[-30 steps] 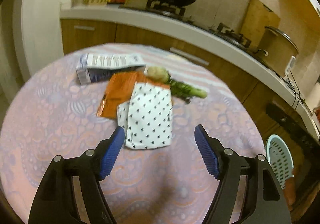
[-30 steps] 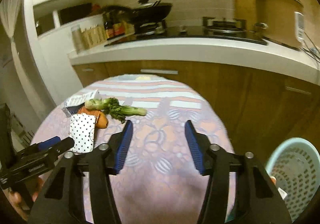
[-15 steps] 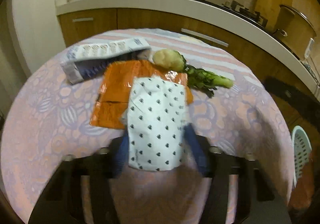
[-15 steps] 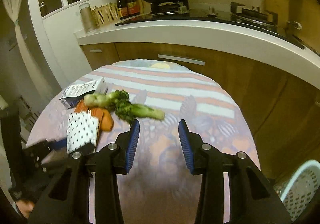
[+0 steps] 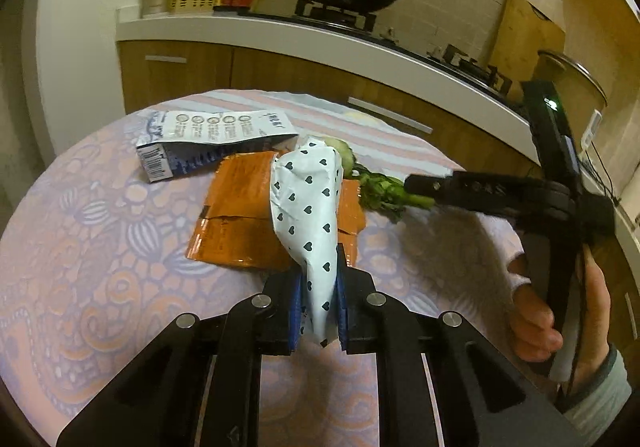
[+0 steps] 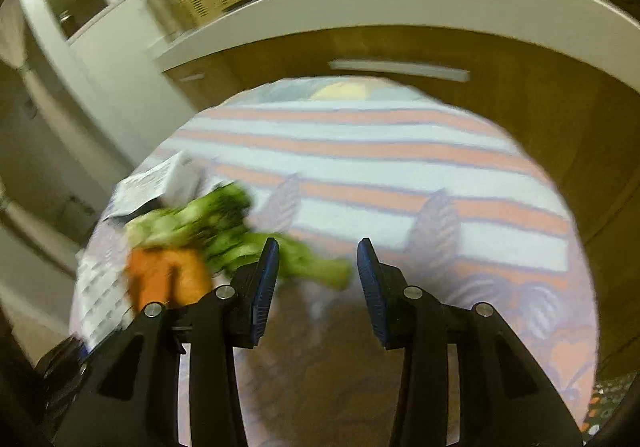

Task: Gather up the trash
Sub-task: 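Grasp the white heart-print paper with the left tool while the right tool grasps the green bok choy, then carry paper and bok choy over the blue basket and open both tools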

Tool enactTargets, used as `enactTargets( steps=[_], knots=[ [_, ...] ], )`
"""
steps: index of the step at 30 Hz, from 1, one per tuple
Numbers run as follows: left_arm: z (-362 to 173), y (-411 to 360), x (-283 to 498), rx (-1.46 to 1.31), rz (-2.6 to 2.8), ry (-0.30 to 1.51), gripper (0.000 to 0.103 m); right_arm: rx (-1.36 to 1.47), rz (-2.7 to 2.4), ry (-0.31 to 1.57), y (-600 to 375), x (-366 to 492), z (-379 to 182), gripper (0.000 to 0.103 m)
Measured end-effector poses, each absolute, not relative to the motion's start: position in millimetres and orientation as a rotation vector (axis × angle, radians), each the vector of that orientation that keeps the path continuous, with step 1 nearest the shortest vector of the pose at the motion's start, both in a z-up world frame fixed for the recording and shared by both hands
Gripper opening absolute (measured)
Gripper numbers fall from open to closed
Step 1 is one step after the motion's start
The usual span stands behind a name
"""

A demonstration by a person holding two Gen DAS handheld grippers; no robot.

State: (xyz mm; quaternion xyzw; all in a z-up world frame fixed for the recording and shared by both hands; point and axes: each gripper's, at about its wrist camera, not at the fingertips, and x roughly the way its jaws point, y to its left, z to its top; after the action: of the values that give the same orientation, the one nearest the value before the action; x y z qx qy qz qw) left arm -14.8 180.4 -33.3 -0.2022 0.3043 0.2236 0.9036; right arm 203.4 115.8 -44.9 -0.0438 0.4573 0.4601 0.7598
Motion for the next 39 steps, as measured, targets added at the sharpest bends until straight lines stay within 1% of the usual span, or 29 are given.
enactTargets(
  steps=[3, 7, 12, 20, 21, 22, 23, 30, 39],
  knots=[
    [-33, 183, -18, -0.436, 0.485, 0.617, 0.012, -0.115, 1.085, 1.017, 116, 183, -46, 0.039],
    [-33, 188, -20, -0.462, 0.507, 0.608, 0.012, -0.161, 1.170, 0.997, 114, 157, -39, 0.037],
    [-32, 185, -19, -0.454, 0.505, 0.608, 0.012, -0.262, 1.062, 0.867, 120, 148, -24, 0.038],
    [-32, 185, -18, -0.450, 0.500, 0.609, 0.012, -0.339, 1.058, 0.909, 156, 156, -47, 0.038],
    [-32, 185, -17, -0.448, 0.499, 0.609, 0.012, -0.355, 1.049, 0.899, 158, 155, -48, 0.036],
    [-32, 185, -17, -0.448, 0.497, 0.608, 0.012, -0.360, 1.049, 0.895, 158, 153, -47, 0.031],
    [-32, 185, -17, -0.447, 0.494, 0.608, 0.012, -0.357, 1.058, 0.894, 157, 152, -47, 0.019],
    [-25, 176, -18, -0.429, 0.456, 0.586, 0.012, -0.294, 1.023, 0.848, 121, 143, -31, 0.018],
    [3, 127, -12, -0.379, 0.309, 0.555, 0.012, -0.231, 0.944, 0.750, 47, 125, 9, 0.018]
  ],
)
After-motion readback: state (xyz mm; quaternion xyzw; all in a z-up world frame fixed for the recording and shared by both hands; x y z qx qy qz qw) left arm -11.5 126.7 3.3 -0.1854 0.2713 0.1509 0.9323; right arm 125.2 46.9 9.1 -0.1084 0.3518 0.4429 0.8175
